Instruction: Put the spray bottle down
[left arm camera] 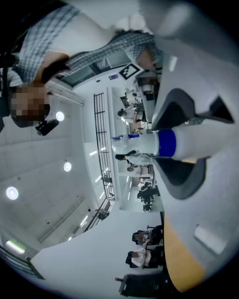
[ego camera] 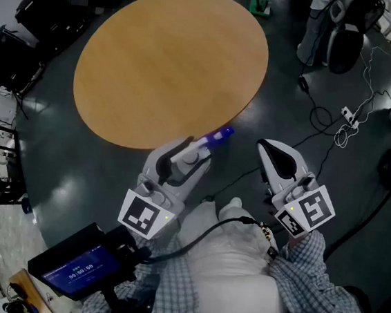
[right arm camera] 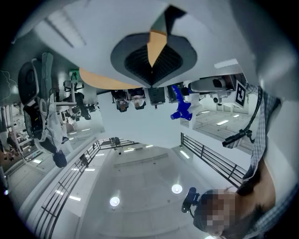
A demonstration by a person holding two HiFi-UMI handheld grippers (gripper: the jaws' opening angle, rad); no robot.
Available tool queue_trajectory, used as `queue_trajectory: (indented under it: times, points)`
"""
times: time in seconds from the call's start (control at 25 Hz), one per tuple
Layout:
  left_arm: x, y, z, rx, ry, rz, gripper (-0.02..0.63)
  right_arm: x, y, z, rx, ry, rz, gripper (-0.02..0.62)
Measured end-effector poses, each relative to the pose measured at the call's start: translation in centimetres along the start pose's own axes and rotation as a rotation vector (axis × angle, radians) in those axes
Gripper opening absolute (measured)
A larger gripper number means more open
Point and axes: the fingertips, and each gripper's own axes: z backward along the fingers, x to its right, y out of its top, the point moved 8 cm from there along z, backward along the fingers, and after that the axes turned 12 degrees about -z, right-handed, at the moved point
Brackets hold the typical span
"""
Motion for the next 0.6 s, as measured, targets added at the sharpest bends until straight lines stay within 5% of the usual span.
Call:
queue_trajectory:
  times: [0.6]
  points:
    - [-0.39, -0.28, 0.26, 0.019, -0.011, -0.006, 0.184, -0.14, -0.2, 0.19, 0.024, -0.035, -0.01, 0.005]
